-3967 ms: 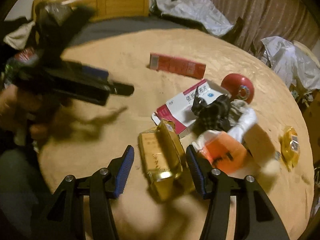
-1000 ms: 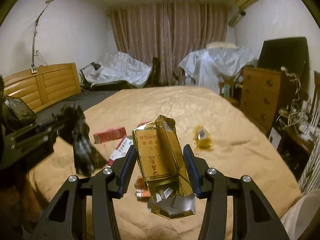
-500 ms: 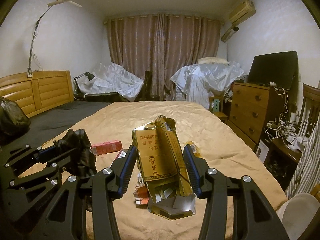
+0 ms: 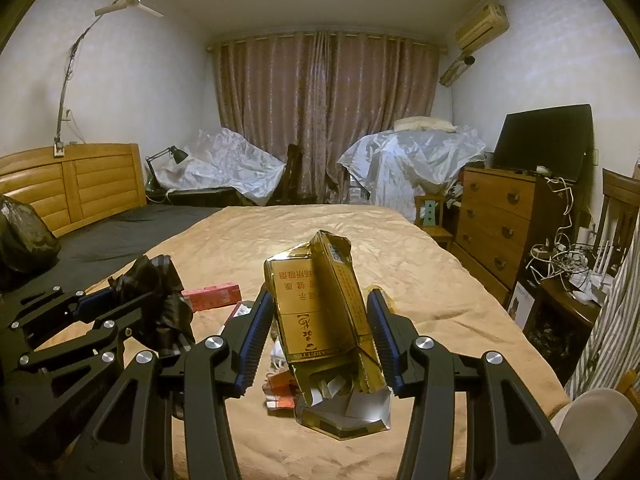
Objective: Collect trash
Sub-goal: 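Carry the black cloth and gold box with both tools over the bucket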
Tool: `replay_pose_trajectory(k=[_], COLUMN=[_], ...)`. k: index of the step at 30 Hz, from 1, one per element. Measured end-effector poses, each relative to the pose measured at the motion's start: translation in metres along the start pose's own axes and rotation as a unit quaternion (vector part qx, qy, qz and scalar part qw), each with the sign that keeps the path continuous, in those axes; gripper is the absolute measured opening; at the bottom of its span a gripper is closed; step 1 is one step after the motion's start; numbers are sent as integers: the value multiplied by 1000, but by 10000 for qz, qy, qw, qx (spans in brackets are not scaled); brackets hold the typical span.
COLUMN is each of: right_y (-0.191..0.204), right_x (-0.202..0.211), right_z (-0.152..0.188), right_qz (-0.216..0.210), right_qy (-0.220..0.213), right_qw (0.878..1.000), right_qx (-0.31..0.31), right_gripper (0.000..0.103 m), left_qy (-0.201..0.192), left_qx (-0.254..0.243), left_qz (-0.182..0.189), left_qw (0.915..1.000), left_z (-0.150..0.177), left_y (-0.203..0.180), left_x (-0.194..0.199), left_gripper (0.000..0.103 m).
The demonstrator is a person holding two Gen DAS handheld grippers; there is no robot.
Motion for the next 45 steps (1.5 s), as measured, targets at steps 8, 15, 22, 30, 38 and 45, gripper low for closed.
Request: replay_pose_trajectory(k=[8,15,22,30,38,45], right_y=[-32,-104,-196,-318,-439,-472], right_x=[29,69,117,166,164,125], right_z=[-17,-23,-24,-14,10,38], right_qz=[294,877,1566,2139,2165,1865], right_qy=[-24,41,150,717,2046,3090], right_qw=[9995,9957,9863,9698,9419,9135], right_qx=[-95,-308,-504,-929,-1551,-1880], right_gripper=[50,50,50,50,50,51], left_qy=[-215,-286,-292,15,859,1726], left_qx=[-2,-112,-360,-771,-1356,-1930], left_qz=[322,962,1767,2764,3528,3796], left_qw=[9992,9949,9832,9579,9219,8882], left_z=[-29,-55,-79,-90,-75,-49], left_y=[-27,-84,-164,-254,-337,-396], left_x=[0,-8,-10,-14,-35,-66], left_gripper=[25,25,25,25,25,25])
Point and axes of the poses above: each gripper's, at about its wrist camera, not at the fingertips, and x roughly against the way its jaws point, y to its left, z to its underside, the point moved 4 cm from there along -x, roughly the way its jaws point, and after that the axes turned 8 degrees about -x, right-handed, at the moved point
